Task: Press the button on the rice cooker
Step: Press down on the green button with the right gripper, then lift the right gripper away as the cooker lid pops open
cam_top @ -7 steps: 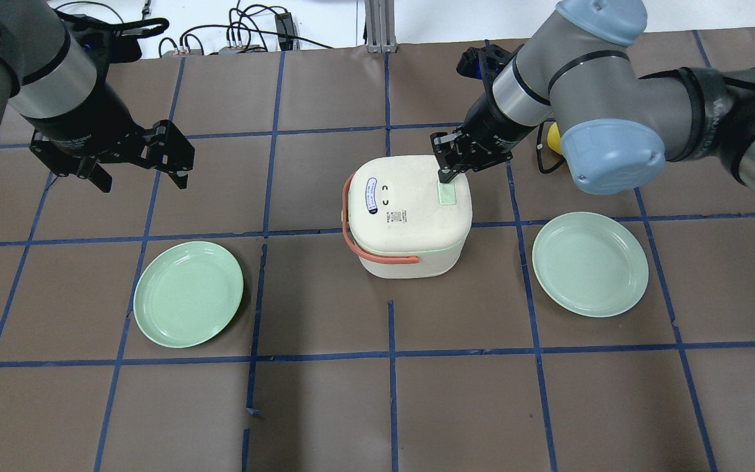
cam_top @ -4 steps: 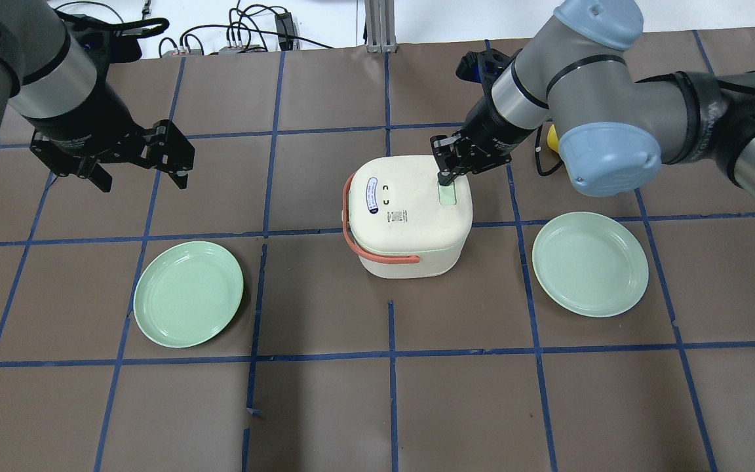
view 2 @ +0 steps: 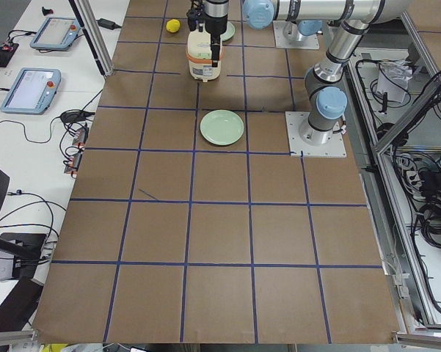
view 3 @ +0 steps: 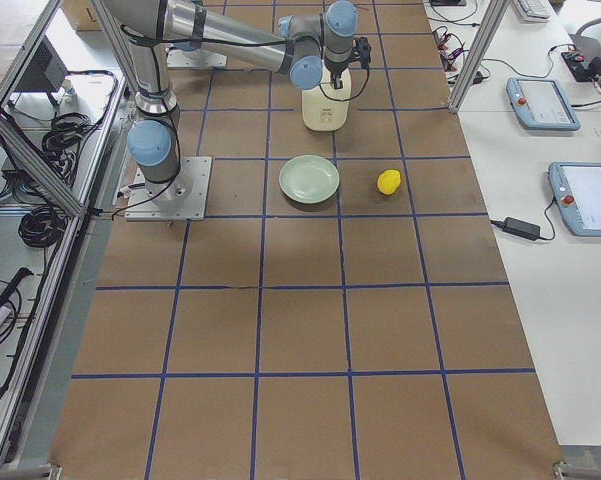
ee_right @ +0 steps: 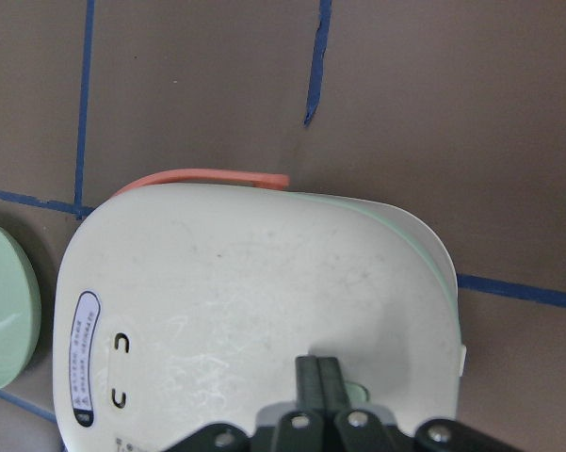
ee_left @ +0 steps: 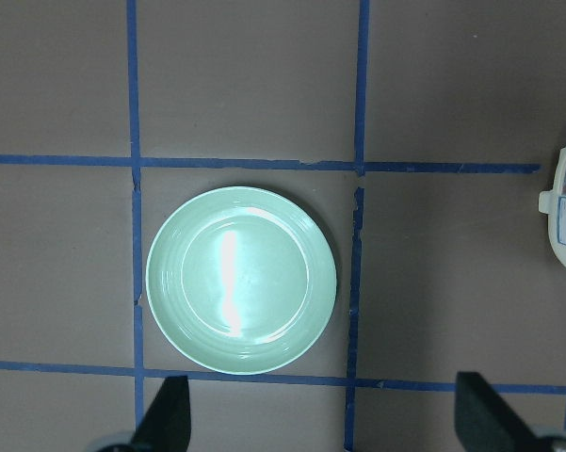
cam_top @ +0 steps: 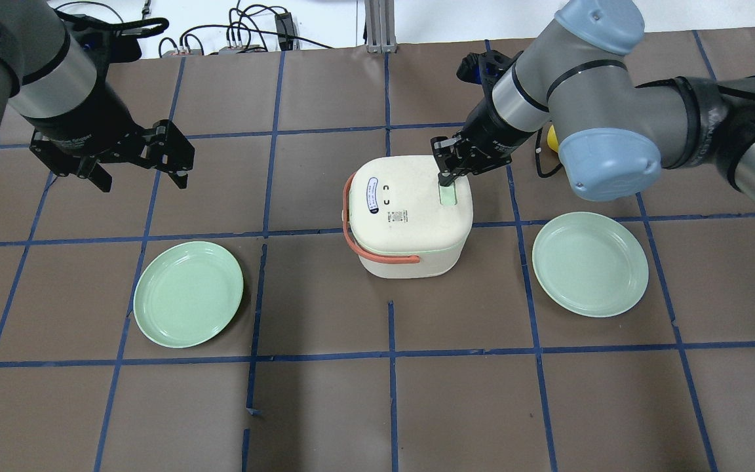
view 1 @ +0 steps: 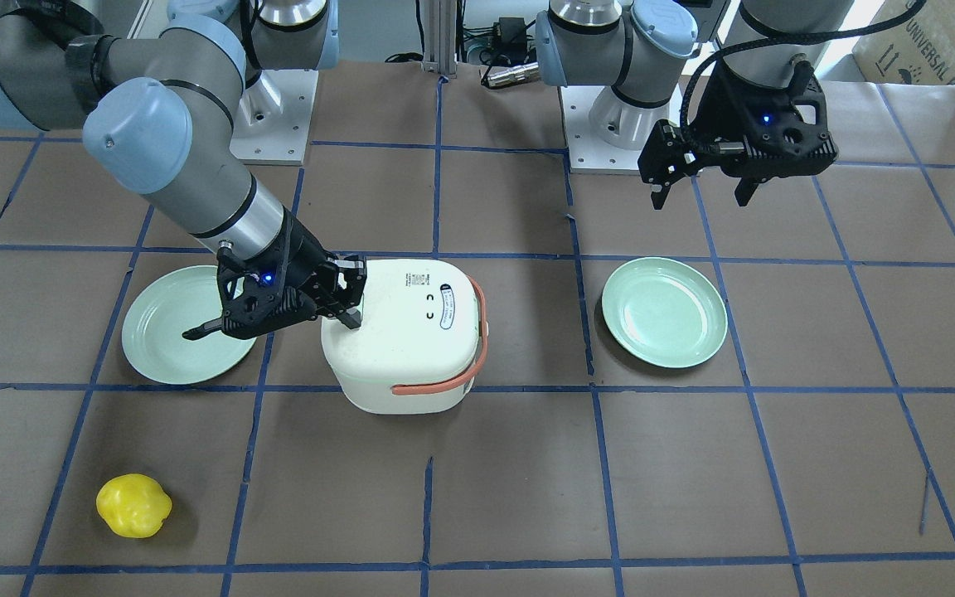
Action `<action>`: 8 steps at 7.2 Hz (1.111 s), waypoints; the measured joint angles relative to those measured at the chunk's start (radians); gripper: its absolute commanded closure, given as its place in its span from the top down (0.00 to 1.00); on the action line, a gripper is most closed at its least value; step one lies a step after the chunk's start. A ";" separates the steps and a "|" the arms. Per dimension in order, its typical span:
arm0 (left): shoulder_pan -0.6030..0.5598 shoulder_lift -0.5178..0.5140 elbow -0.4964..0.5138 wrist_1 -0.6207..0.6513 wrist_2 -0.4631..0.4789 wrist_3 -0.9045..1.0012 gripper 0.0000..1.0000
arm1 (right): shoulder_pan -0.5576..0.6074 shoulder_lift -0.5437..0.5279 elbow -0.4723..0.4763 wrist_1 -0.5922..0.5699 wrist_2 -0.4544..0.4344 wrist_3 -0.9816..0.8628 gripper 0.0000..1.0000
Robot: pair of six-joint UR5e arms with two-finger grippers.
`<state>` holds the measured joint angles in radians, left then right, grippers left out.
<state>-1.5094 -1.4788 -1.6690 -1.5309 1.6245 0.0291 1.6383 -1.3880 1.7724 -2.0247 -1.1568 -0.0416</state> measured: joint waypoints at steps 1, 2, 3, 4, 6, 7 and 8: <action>0.000 0.000 0.000 0.000 0.000 0.000 1.00 | 0.000 -0.028 -0.006 0.034 -0.004 0.000 0.58; 0.000 0.000 0.000 -0.001 0.000 0.000 1.00 | 0.000 -0.068 -0.010 0.098 -0.013 -0.003 0.99; 0.000 0.000 0.000 0.000 0.000 0.000 1.00 | 0.001 -0.113 -0.011 0.151 -0.036 -0.006 1.00; 0.000 -0.001 0.000 0.000 0.000 0.000 1.00 | 0.001 -0.155 -0.012 0.201 -0.068 -0.007 1.00; 0.000 -0.001 0.000 0.000 0.000 0.000 1.00 | -0.001 -0.225 -0.023 0.273 -0.128 -0.005 0.98; 0.000 -0.001 0.000 0.000 0.000 0.000 1.00 | -0.005 -0.247 -0.040 0.282 -0.187 -0.002 0.97; 0.000 -0.001 0.000 0.000 0.000 0.000 1.00 | -0.015 -0.265 -0.056 0.290 -0.228 0.002 0.97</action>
<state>-1.5095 -1.4793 -1.6692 -1.5309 1.6245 0.0295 1.6233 -1.6533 1.7168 -1.7348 -1.3845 -0.0396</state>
